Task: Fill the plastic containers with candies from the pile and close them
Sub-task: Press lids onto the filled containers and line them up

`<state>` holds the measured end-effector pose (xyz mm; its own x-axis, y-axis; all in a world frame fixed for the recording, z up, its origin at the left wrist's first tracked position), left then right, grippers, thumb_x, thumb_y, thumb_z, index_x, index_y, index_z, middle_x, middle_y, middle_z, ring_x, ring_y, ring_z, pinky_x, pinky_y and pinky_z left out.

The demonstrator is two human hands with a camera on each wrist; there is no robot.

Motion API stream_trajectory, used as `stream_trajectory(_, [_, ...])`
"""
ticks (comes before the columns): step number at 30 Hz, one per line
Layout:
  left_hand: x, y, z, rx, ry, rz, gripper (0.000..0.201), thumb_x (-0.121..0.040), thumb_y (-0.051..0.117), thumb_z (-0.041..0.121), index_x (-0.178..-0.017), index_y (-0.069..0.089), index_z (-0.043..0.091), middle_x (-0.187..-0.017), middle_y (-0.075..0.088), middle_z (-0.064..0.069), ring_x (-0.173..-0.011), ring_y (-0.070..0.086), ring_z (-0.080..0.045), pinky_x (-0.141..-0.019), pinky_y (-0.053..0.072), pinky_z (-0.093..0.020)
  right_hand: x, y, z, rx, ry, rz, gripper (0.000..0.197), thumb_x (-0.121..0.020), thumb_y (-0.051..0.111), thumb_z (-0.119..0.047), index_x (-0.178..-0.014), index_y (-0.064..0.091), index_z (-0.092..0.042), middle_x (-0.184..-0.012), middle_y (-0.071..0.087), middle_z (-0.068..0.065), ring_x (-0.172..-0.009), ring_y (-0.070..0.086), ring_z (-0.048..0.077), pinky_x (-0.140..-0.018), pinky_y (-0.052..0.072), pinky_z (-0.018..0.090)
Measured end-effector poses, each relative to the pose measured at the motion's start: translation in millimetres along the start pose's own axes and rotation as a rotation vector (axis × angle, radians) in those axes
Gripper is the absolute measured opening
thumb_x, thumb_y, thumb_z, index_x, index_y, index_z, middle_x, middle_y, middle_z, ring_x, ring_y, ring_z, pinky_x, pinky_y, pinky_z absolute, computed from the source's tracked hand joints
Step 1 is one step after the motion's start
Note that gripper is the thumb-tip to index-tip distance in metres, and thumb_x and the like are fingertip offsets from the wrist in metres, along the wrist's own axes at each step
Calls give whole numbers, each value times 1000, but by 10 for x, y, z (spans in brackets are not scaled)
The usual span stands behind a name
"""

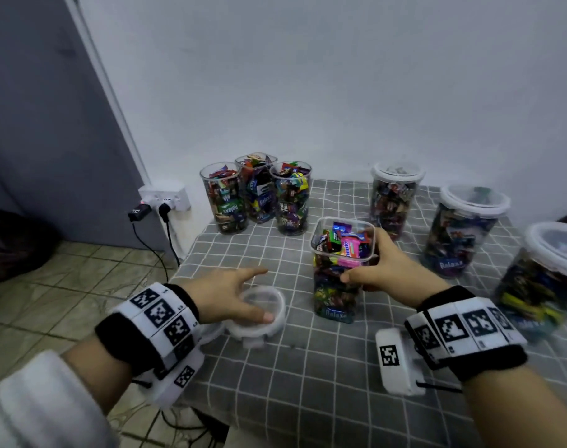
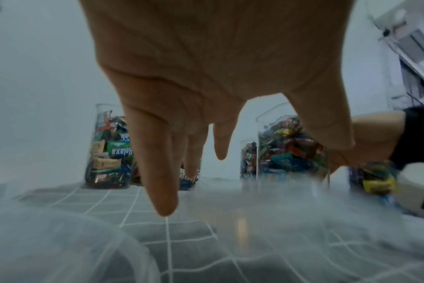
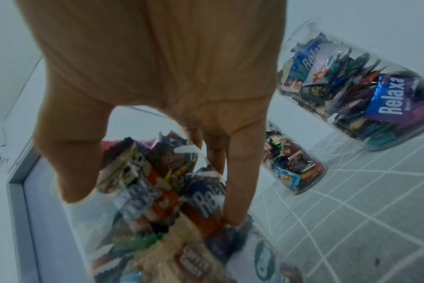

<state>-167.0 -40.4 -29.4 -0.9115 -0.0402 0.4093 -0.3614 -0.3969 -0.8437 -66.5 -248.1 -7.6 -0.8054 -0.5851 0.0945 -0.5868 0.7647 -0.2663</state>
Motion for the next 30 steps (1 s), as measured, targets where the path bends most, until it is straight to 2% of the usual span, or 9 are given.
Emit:
stream_trajectory(3, [67, -125, -98, 93, 32, 81, 128, -33, 42, 98, -145, 18, 41, -152, 30, 7, -133, 38, -15, -103, 33, -27, 10, -5, 14, 34, 8, 14, 61, -77, 71, -1, -120, 35, -24, -99, 59, -5, -81, 57, 5, -57, 50, 16])
stream_trajectory(7, [246, -385, -526, 134, -70, 227, 126, -30, 54, 92, -141, 30, 38, -144, 41, 4, -128, 45, -18, -101, 39, -32, 2, -11, 37, 30, 17, 36, 63, -76, 73, -2, -121, 35, -25, -98, 58, -5, -81, 56, 10, -65, 47, 26])
stream_trajectory(11, [367, -371, -1076, -30, -294, 177, 81, -72, 75, 43, -141, 33, 35, -141, 46, -2, -123, 48, -20, -101, 40, -33, -7, -12, 54, 33, 21, 36, 67, -71, 79, -5, -118, 36, -27, -99, 59, -4, -83, 57, 12, -68, 49, 29])
stream_trajectory(15, [412, -137, -1384, -130, -429, 37, 82, -75, 74, 20, -141, 28, 38, -142, 44, -3, -120, 47, -20, -101, 41, -36, -1, -17, 63, 49, 21, 48, 61, -76, 73, -6, -119, 36, -28, -103, 59, -4, -90, 58, 15, -73, 50, 33])
stream_trajectory(19, [370, 7, -1428, -168, -465, -28, 104, -72, 76, 23, -149, 8, 35, -152, 29, -4, -132, 38, -22, -107, 36, -37, 15, -24, 59, 64, 26, 57, 61, -77, 73, -8, -120, 34, -28, -104, 58, -5, -90, 58, 15, -72, 50, 32])
stream_trajectory(21, [325, 14, -1395, -169, -462, -43, 107, -71, 77, 22, -149, 5, 35, -151, 30, -4, -128, 41, -22, -103, 39, -33, 18, -24, 59, 68, 33, 58, 61, -77, 73, -8, -120, 34, -28, -104, 58, -5, -90, 59, 15, -71, 51, 31])
stream_trajectory(24, [245, -2, -1320, -173, -450, -43, 105, -69, 79, 26, -147, 11, 38, -145, 39, -2, -120, 47, -20, -97, 42, -33, 27, -28, 65, 78, 38, 62, 63, -76, 74, -10, -121, 34, -28, -105, 58, -5, -90, 60, 14, -71, 52, 31])
stream_trajectory(27, [139, -29, -1148, -194, -350, -15, 92, -64, 82, 33, -140, 30, 39, -133, 52, 7, -111, 48, -13, -99, 39, -33, 46, -25, 56, 82, 32, 64, 65, -76, 74, -10, -122, 33, -28, -105, 57, -7, -90, 60, 14, -72, 52, 33])
stream_trajectory(30, [27, -4, -960, -188, -248, -7, 87, -63, 82, 44, -137, 36, 36, -132, 51, 7, -118, 46, -13, -102, 33, -29, 63, -21, 37, 74, 20, 74, 65, -76, 74, -8, -123, 33, -28, -105, 57, -8, -89, 59, 11, -73, 52, 33])
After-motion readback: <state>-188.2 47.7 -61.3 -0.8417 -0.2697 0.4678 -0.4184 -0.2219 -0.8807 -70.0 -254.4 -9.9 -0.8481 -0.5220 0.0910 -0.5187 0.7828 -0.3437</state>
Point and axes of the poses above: each hand's wrist, its own x-axis away from the middle knuckle, its own y-axis out of the palm, z = x × y, the point moved 7 cm from there along -x, towards the middle knuckle
